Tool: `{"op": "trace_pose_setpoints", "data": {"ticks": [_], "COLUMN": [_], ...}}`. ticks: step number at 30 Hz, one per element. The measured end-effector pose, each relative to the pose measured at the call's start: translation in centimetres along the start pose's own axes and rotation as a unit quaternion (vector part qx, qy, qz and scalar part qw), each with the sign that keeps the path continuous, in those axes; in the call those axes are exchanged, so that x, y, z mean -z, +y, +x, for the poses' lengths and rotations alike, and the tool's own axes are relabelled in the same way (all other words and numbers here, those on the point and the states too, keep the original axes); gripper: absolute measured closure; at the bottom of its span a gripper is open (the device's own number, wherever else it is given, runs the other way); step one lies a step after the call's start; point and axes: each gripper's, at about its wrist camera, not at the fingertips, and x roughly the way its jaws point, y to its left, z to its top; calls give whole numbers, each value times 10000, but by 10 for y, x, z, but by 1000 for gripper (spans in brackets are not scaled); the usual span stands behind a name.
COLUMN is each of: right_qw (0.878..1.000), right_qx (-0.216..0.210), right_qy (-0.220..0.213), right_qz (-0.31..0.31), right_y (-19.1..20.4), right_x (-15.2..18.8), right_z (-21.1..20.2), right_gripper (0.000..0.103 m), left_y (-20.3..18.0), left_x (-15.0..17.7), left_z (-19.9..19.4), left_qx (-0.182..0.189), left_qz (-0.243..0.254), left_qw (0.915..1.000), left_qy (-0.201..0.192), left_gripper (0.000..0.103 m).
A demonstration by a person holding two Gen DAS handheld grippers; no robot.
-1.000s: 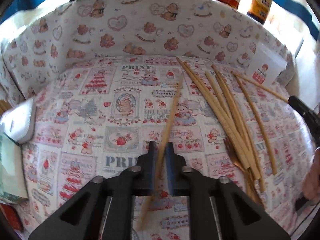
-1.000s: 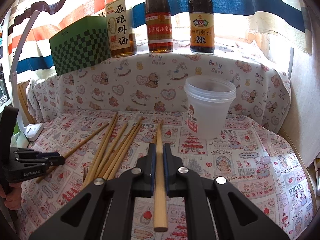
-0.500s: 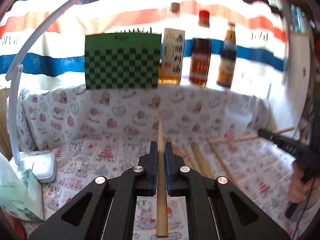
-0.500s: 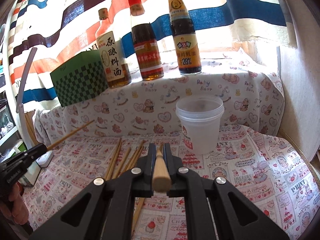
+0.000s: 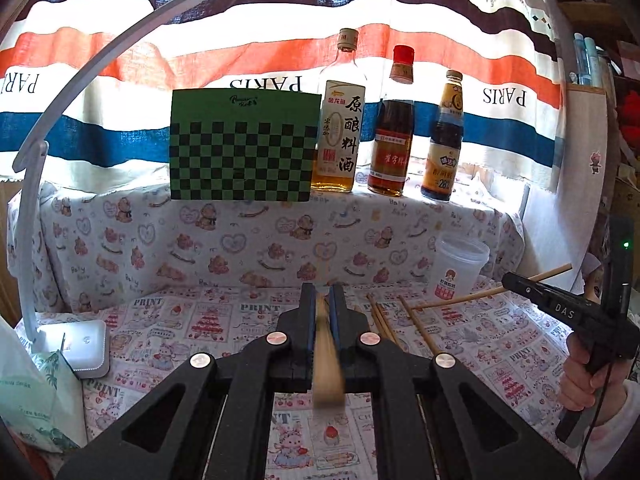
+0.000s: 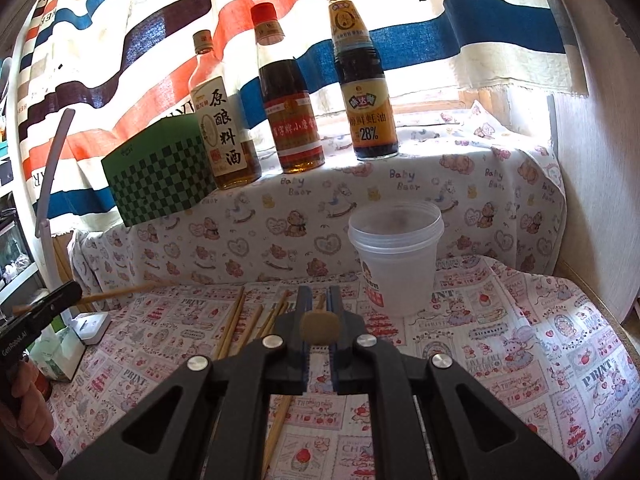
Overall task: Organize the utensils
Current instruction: 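Grasp a chopstick with the left tool while the right tool lifts its chopstick toward the cup, then lower both held chopsticks into the clear plastic cup and open both tools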
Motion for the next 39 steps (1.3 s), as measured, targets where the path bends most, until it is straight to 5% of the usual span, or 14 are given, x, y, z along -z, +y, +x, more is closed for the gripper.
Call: {"op": "trace_pose_setpoints", "data": {"ticks": [8, 12, 19, 22, 27, 29, 34, 39], "right_qw": [9999, 9990, 9914, 9818, 9721, 9778, 9879, 9872], "right_qx": [-102, -77, -167, -137, 375, 392, 257, -91], "right_qy": [-64, -443, -1197, -1754, -2217, -1905, -1019, -522], "right_qz": [-28, -31, 511, 722, 666, 778, 1140, 1505], "right_y": [1, 1, -17, -31, -53, -66, -93, -103], "right_x": [-1, -14, -72, -96, -97, -91, -74, -68], "right_z": [-4, -14, -51, -68, -55, -31, 21, 39], "right_gripper": [97, 97, 97, 97, 97, 97, 97, 97], "left_y": [-1, -9, -43, -63, -112, -127, -153, -155], "left_x": [0, -8, -69, -99, -133, -140, -142, -141], "left_z": [-5, -2, -5, -7, 22, 46, 83, 108], "left_qx": [59, -12, 93, 414, 826, 1105, 1131, 1299], "left_qz": [24, 164, 111, -27, 149, 89, 60, -363], "left_qw": [9999, 9995, 9993, 9982, 9960, 9938, 9936, 9908], "left_qy": [-115, -260, -343, -442, -302, -23, 28, 78], "left_gripper": [97, 98, 98, 98, 97, 97, 97, 97]}}
